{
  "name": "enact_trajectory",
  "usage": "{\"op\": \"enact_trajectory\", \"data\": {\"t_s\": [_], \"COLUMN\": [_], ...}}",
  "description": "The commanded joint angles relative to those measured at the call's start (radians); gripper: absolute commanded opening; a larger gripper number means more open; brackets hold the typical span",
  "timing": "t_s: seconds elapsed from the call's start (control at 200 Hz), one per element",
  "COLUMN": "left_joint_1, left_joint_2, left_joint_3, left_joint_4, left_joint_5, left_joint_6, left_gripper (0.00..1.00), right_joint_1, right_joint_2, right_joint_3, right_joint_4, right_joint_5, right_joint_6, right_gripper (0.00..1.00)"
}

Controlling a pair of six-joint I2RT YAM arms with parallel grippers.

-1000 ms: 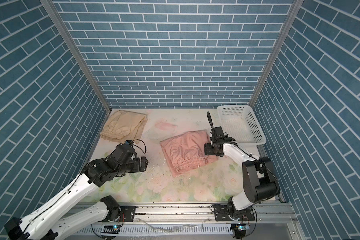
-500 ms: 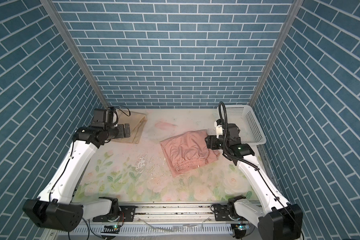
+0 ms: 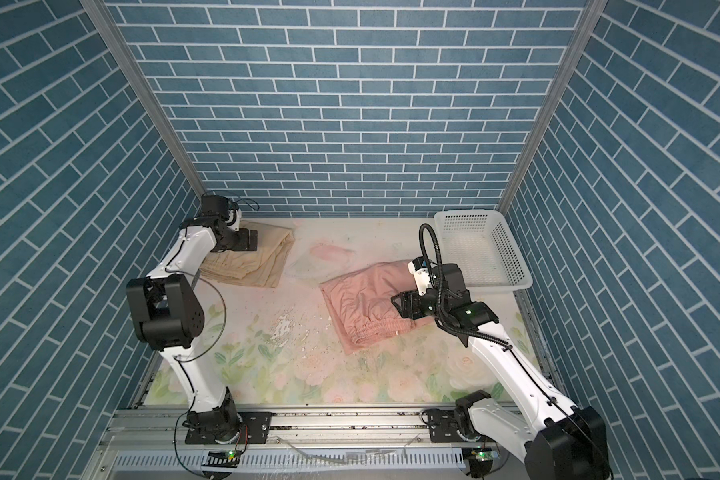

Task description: Fold and stack the shorts

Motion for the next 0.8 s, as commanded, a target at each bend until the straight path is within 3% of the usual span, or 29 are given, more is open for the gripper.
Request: {"op": "enact_trajectory", "data": {"t_s": [0.0,0.245,0.465,0.575,0.795], "left_joint_1": [0.001,0.006,0.006,0.005,0.005], "left_joint_2": [0.117,0.372,0.463,0.439,0.299], "left_joint_3": [0.138,0.386,0.468,0.398,0.095], "left_joint_4": [-0.078,-0.215,-0.314,-0.290,-0.157], "left_joint_5": [0.008,-0.006,0.032,0.130,0.243], "left_joint_6": [0.071,0.107,0.007,-0.034,-0.165], "left_gripper": [1.00,1.00,1.00,1.00,1.00], "right_joint_1": [0.005,0.005,0.005,0.004,0.003], "right_joint_2": [-0.014,0.014,0.049,0.078,0.134], "right_joint_3": [-0.007,-0.012,-0.003,0.011,0.044], "right_joint_4": [0.049,0.109,0.152,0.154,0.087], "right_joint_5": [-0.024,-0.043,-0.059,-0.067,-0.028], "right_joint_6": [0.003,0.052,0.070,0.059,0.059], "right_gripper": [0.73,0.73,0.73,0.73,0.73]}}
